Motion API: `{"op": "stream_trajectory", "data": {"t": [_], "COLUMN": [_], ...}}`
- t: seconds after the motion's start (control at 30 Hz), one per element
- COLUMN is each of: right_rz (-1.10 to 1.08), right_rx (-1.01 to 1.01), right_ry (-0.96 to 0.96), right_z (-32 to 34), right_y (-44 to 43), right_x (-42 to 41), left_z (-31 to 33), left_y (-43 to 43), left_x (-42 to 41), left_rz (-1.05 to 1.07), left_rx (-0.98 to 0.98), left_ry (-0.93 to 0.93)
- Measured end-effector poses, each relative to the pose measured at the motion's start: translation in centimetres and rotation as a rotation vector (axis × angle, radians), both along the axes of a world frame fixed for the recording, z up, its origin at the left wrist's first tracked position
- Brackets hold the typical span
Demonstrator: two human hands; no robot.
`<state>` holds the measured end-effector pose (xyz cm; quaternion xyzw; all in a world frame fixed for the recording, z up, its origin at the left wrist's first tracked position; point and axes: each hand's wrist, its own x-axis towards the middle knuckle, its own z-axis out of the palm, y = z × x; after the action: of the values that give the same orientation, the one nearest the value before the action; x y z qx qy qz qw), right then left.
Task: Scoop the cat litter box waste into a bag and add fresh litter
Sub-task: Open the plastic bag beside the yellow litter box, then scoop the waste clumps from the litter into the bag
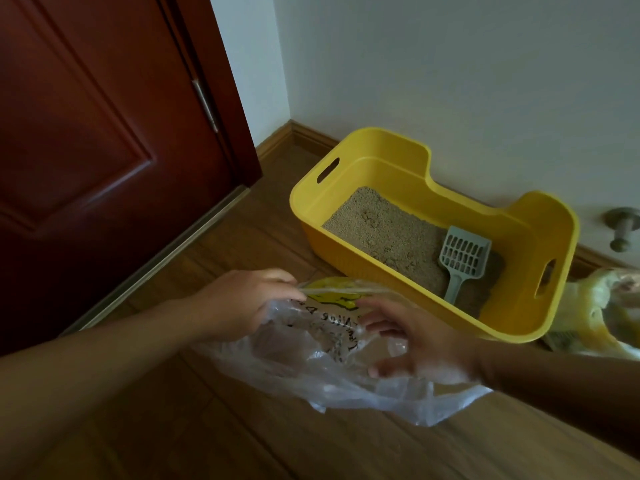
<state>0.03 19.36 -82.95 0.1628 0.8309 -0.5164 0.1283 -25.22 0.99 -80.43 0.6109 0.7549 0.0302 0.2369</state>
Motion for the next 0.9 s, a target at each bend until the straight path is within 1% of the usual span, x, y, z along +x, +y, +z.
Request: {"op": "stream_trajectory", "data": {"t": [0.13, 0.23, 0.4, 0.57, 0.7, 0.8, 0.9], "right_rz": [-0.031, -0.060, -0.158, -0.286, -0.398, -0.423, -0.464], "right_rx": [0.006, 0.022, 0.110, 0.271, 0.397, 0.517, 0.576], "right_ry": [0.066, 0.097, 0.177, 0.230, 0.130, 0.019, -0.089], "right_z": [1.2, 2.1, 3.5, 3.9, 2.6, 1.5, 0.4], "right_y": [0.4, 1.4, 3.1, 4.2, 5.5, 6.9, 8.2], "right_x": [-0.3, -0.6, -0.9, -1.1, -1.3, -1.6, -1.9], "left_z": [0.2, -0.1, -0.4, -0.4, 0.1, 0.3, 0.3], "left_y": [0.4, 0.7, 1.8, 3.1, 4.3, 5.0, 5.5], "left_x": [0.2, 0.5, 0.4, -0.1, 0.0, 0.3, 0.5], "left_rz": [0.031, 0.075, 0.199, 0.260, 0.288, 0.332, 0.379], "left_rx": [-0.026, -0.001, 0.066, 0.119, 0.148, 0.152, 0.135], "left_ry": [-0.053, -0.087, -0.255, -0.313, -0.343, -0.398, -0.485]}}
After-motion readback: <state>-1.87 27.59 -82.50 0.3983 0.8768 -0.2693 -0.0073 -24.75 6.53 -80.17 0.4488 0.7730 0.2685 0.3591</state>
